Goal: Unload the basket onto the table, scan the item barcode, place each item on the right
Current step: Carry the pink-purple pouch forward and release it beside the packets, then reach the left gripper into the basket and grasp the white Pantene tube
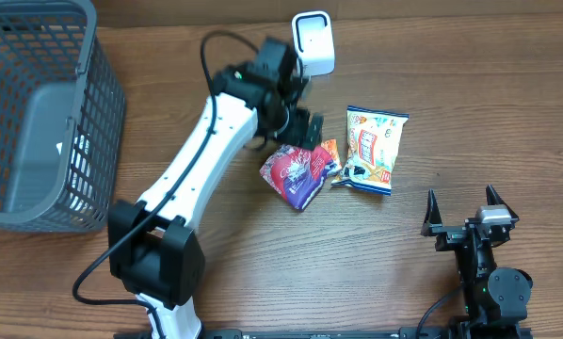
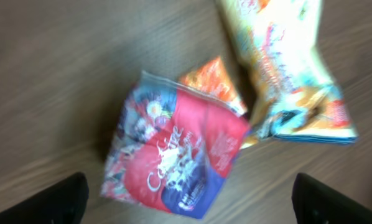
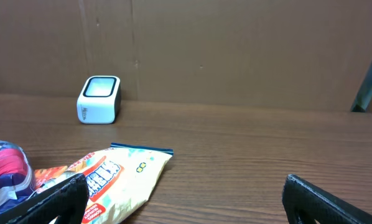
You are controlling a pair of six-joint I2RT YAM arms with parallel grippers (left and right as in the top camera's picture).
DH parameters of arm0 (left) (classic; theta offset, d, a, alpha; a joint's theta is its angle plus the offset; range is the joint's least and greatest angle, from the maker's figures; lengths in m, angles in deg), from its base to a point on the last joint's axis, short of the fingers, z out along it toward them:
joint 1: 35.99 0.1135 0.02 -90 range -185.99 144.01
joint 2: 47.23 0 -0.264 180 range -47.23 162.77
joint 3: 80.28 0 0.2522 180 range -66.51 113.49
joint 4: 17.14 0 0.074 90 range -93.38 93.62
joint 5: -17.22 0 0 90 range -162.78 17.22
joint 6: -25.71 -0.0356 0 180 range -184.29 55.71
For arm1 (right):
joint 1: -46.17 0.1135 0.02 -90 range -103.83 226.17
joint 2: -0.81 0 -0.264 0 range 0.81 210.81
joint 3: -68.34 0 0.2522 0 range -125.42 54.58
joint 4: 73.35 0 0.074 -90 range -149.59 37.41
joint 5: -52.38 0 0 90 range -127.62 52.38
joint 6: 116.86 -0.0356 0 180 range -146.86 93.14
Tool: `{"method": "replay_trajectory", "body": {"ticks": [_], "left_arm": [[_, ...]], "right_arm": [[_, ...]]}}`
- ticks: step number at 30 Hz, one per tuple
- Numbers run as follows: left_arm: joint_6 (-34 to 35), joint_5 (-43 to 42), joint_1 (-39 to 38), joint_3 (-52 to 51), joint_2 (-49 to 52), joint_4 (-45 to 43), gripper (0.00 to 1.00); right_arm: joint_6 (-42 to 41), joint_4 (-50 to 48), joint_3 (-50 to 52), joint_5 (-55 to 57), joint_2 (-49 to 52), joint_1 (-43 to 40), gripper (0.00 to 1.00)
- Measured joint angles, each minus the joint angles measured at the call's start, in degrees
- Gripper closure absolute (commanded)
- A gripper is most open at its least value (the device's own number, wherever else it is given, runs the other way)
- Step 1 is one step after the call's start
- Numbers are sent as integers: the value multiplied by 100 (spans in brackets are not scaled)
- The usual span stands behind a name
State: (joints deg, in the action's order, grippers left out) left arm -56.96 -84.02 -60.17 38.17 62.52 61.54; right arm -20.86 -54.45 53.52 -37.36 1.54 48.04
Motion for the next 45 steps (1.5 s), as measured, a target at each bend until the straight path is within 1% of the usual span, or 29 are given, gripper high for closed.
{"method": "replay_trajectory", "body": {"ticks": [4, 7, 9, 11, 12, 15, 19, 23, 26, 29, 32, 36, 41, 45], "left_arm": [[2, 205, 160, 1582, -2, 763, 0], [2, 448, 527, 2833, -2, 1425, 0], [7, 640, 1025, 3753, -52, 1840, 0], [4, 721, 1460, 4422, -39, 2203, 0], [4, 767, 1797, 4804, -39, 2332, 0], [4, 848, 2730, 5449, -74, 2651, 0], [4, 922, 3864, 5615, -98, 2981, 0], [15, 944, 4885, 5512, -87, 2968, 0], [55, 986, 5536, 5379, -76, 2938, 0], [90, 1001, 6006, 5219, -11, 2935, 0], [127, 1003, 6253, 4979, 168, 2927, 0], [133, 999, 6290, 4684, 553, 2750, 0], [133, 1001, 6290, 4597, 1222, 2671, 0], [83, 999, 6293, 4572, 1683, 2889, 5]], "right_arm": [[2, 4, 0, 0, 0, 0, 0], [0, 0, 0, -2, 0, 0, 0], [0, 2, 0, -2, 0, -2, 0], [2, 2, 0, 0, 0, 0, 0], [2, 2, 0, -2, 0, 0, 0], [-2, 2, 0, 0, 0, -2, 0], [2, 4, 0, -2, 0, -2, 0], [0, 2, 0, -2, 0, -2, 0], [2, 2, 0, -2, 0, -2, 0], [-2, 2, 0, -2, 0, -2, 0], [2, 2, 0, -2, 0, -2, 0], [0, 4, 0, -2, 0, -2, 0], [0, 2, 0, -2, 0, 0, 0], [0, 4, 0, 0, 0, -2, 0]]}}
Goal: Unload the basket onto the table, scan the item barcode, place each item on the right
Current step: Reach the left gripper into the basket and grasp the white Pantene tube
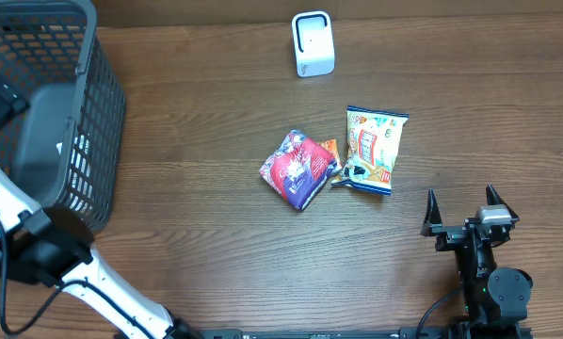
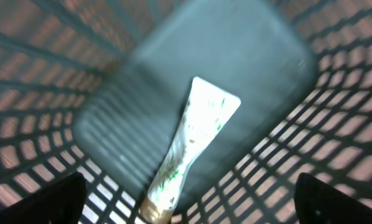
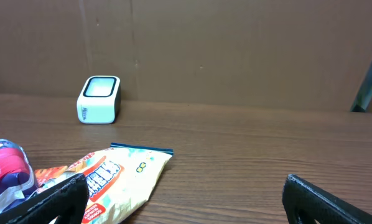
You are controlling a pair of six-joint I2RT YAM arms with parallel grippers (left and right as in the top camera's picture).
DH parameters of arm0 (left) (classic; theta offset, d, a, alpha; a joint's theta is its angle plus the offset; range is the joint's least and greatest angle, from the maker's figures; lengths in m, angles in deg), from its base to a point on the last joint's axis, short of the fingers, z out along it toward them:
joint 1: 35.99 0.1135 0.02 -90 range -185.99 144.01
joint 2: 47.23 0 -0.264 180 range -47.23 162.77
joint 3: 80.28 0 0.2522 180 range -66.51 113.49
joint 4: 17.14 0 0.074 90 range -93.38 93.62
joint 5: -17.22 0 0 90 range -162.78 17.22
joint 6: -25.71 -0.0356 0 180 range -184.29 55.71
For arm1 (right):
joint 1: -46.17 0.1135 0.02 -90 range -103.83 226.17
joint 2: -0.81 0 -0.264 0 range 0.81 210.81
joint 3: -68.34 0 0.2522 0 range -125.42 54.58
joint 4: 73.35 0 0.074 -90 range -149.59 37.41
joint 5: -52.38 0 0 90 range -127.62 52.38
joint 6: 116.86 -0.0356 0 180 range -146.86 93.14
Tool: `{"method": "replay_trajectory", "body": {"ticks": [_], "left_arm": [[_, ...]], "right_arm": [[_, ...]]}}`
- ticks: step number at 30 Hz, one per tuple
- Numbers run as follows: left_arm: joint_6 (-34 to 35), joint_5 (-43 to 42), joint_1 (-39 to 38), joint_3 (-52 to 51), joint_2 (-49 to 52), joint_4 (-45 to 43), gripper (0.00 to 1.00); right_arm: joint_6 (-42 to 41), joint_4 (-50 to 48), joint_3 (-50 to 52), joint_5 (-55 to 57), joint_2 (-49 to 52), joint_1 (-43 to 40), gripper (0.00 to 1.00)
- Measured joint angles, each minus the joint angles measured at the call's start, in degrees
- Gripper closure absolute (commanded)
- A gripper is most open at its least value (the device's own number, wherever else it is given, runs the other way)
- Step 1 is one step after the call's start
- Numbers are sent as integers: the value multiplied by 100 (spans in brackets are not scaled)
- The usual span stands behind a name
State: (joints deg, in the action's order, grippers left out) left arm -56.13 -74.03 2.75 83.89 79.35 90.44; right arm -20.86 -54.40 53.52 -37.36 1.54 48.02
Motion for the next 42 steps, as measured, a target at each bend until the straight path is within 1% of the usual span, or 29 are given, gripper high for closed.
{"method": "replay_trajectory", "body": {"ticks": [1, 5, 6, 9, 23, 34, 38, 42], "left_arm": [[-39, -7, 0, -9, 114, 59, 6], [-164, -44, -2, -15, 474, 271, 6], [-203, -50, -4, -17, 553, 271, 1], [-280, -61, -35, -162, 688, 267, 0], [-409, -63, -125, -1198, 695, 284, 0], [-710, -87, -125, -1266, 695, 181, 0], [-789, -131, -127, -1572, 693, 37, 0], [-863, -131, -127, -2083, 695, -319, 0]], "right_arm": [[2, -2, 0, -2, 0, 0, 0], [2, 0, 0, -2, 0, 0, 0], [0, -2, 0, -2, 0, 2, 0], [0, -2, 0, -2, 0, 2, 0], [0, -2, 0, -2, 0, 0, 0], [0, -2, 0, -2, 0, 0, 0], [2, -2, 0, 0, 0, 0, 0], [0, -2, 0, -2, 0, 2, 0]]}}
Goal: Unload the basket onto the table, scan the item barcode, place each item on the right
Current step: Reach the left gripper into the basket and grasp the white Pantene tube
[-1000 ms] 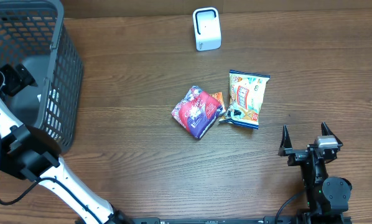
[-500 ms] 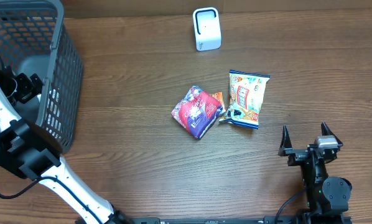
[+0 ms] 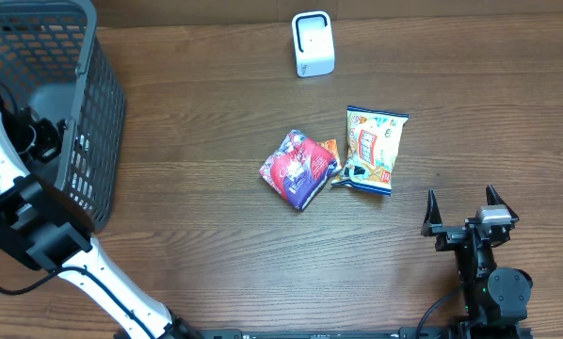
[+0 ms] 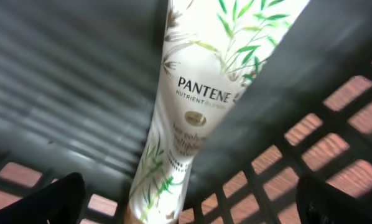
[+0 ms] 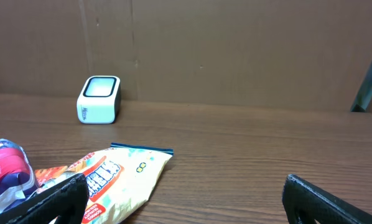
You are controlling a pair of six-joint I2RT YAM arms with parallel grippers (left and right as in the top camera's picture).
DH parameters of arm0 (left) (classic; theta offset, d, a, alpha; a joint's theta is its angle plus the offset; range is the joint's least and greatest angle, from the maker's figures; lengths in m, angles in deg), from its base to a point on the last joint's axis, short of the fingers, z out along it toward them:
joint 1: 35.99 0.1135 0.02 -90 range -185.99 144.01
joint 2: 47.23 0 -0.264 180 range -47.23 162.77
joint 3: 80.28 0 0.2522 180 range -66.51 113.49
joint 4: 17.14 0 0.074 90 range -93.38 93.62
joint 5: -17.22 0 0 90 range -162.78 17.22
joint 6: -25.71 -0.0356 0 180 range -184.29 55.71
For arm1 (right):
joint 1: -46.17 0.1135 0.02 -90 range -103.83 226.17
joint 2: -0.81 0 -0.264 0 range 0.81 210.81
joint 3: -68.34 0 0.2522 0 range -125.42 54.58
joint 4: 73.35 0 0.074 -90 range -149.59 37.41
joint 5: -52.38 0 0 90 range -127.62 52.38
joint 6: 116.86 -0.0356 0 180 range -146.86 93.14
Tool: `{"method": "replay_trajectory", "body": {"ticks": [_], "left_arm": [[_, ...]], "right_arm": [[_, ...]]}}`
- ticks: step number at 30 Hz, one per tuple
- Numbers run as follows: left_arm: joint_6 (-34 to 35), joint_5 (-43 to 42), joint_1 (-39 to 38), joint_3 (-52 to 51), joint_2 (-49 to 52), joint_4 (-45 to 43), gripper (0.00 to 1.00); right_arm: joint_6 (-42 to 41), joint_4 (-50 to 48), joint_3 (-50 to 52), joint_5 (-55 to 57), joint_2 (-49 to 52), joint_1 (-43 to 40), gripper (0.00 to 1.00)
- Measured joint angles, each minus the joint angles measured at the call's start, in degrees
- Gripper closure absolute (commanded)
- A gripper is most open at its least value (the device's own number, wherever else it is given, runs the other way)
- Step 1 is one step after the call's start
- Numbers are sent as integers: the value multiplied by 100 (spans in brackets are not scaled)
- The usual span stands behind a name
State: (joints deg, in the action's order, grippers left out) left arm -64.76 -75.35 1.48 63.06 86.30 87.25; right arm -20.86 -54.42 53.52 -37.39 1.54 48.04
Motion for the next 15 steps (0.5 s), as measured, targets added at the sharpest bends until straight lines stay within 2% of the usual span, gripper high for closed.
{"method": "replay_trajectory", "body": {"ticks": [10, 15], "left_arm": [[-129, -17, 0, -1034, 0, -868, 0], [-247, -17, 0, -1523, -2, -1283, 18]], "right_arm": [[0, 0, 0, 0, 0, 0, 0], [-2, 0, 0, 2, 0, -2, 0]]}}
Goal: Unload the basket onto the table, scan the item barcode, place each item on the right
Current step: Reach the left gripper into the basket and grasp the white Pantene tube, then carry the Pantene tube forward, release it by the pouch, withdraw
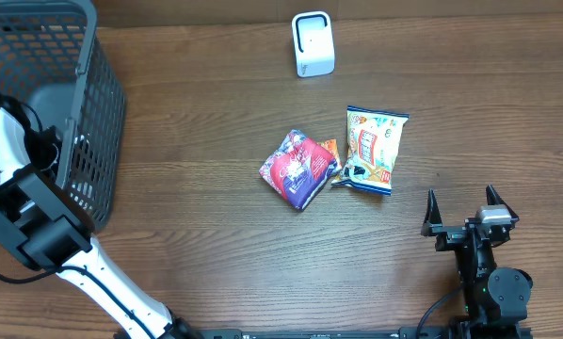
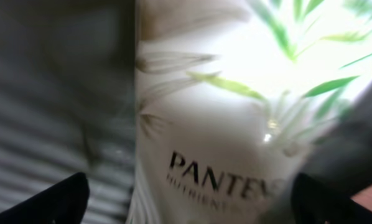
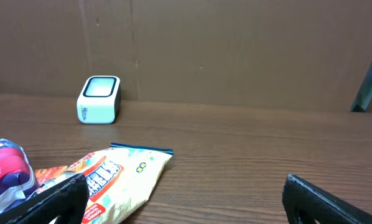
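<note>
A white Pantene tube (image 2: 217,118) with green leaf print lies on the floor of the grey basket (image 1: 37,56). It fills the left wrist view, close and blurred. My left gripper (image 2: 186,202) is open, its fingertips wide on either side of the tube, down inside the basket. In the overhead view the left arm (image 1: 13,160) reaches into the basket. The white barcode scanner (image 1: 312,43) stands at the back of the table. My right gripper (image 3: 186,199) is open and rests near the front right.
A red and purple snack bag (image 1: 298,168), a small orange packet (image 1: 329,151) and a yellow snack bag (image 1: 374,148) lie mid-table. The right arm (image 1: 484,254) sits at the front right corner. The basket walls surround the left gripper.
My left gripper has moved closer to the Pantene tube, which now fills its view. It remains open. The right arm has not moved.
My left gripper was open above the snack bags at mid-table. Then it was over the basket at the far left, looking down on the tube. Then it was lower inside the basket, and now it is close around the tube, still open.
</note>
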You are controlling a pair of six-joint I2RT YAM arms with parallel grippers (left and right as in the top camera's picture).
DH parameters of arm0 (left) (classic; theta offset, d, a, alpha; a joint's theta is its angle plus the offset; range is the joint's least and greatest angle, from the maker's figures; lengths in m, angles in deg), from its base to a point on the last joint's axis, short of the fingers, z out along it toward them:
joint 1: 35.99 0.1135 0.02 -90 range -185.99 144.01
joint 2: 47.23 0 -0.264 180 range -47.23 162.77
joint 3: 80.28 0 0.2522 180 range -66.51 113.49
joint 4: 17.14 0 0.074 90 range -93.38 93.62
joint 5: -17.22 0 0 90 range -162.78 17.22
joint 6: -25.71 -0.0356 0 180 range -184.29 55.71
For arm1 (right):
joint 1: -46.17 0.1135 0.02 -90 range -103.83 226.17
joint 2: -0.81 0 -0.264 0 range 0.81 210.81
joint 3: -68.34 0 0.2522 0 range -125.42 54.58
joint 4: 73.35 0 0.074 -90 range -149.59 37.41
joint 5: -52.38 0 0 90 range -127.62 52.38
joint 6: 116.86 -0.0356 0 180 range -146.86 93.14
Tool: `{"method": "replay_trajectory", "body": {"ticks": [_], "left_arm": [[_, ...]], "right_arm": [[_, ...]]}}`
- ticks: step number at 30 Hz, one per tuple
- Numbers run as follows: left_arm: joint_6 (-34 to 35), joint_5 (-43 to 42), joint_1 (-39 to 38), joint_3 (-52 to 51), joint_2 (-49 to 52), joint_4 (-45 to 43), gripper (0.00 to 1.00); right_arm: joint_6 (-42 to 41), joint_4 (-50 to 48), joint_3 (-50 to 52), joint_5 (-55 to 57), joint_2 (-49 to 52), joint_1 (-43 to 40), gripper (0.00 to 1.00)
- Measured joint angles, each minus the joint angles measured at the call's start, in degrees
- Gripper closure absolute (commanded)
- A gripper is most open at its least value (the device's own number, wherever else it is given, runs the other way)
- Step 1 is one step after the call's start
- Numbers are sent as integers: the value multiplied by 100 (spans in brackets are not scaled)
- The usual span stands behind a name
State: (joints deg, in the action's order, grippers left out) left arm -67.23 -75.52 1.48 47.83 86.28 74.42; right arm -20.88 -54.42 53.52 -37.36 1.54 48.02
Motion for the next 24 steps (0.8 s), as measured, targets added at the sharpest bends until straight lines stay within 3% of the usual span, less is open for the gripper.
{"method": "replay_trajectory", "body": {"ticks": [2, 3, 4, 14, 24], "left_arm": [[-44, 28, 0, -138, 0, -96, 39], [-68, 22, 0, -164, -15, -127, 78], [-55, 31, 0, -195, -26, -173, 96], [-24, 20, 0, 157, -37, 184, 96], [149, -439, -39, 3856, 136, 1517, 96]], "right_arm": [[2, 2, 0, -2, 0, 2, 0], [4, 2, 0, 0, 0, 0, 0], [2, 0, 0, 0, 0, 2, 0], [4, 0, 0, -2, 0, 2, 0], [4, 2, 0, -2, 0, 0, 0]]}}
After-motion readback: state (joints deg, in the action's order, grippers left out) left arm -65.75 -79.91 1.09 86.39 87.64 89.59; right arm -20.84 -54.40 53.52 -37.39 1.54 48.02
